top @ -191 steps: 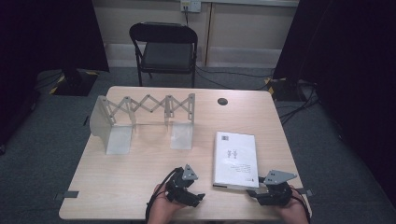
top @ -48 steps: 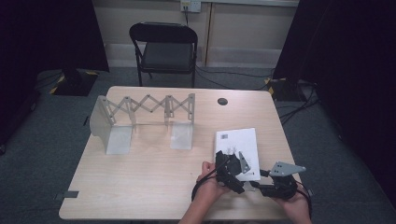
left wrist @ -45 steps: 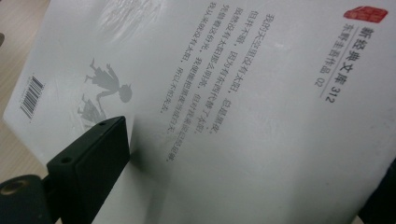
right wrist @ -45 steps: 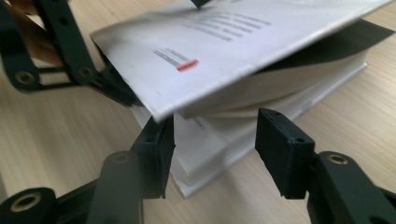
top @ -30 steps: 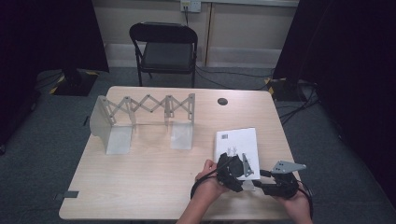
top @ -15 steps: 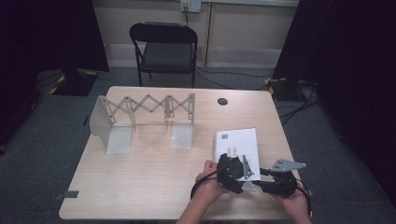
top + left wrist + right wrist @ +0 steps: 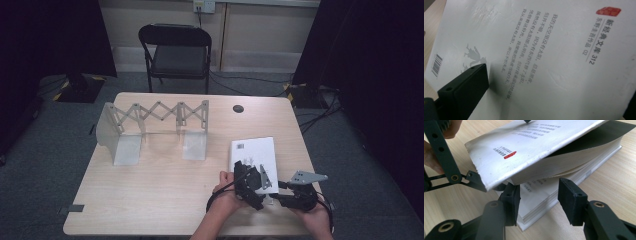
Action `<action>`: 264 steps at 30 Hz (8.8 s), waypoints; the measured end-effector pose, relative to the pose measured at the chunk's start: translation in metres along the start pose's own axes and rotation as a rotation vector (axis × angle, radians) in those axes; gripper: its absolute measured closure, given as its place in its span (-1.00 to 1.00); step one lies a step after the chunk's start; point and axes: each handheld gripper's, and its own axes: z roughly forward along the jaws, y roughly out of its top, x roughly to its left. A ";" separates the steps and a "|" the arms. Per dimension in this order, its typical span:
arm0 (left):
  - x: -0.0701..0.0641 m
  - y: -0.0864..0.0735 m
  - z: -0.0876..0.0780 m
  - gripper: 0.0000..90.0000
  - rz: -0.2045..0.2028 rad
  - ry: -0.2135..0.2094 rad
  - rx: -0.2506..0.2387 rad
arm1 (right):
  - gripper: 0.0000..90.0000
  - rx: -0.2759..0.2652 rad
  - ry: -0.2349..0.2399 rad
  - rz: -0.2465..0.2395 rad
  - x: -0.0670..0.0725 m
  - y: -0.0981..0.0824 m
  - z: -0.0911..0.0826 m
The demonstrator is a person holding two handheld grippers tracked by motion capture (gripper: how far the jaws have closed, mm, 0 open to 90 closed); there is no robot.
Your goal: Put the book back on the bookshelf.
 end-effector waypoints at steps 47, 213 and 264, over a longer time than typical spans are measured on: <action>0.040 0.038 -0.053 0.03 0.094 -0.113 0.057 | -0.44 0.021 -0.029 -0.094 -0.022 -0.023 0.025; 0.048 -0.135 -0.059 -0.89 -0.292 -0.078 0.025 | 0.69 -0.073 0.301 -0.244 -0.016 0.102 -0.054; 0.073 -0.096 -0.095 -0.49 -0.312 -0.240 0.070 | 0.68 -0.047 0.342 -0.264 -0.013 0.102 -0.056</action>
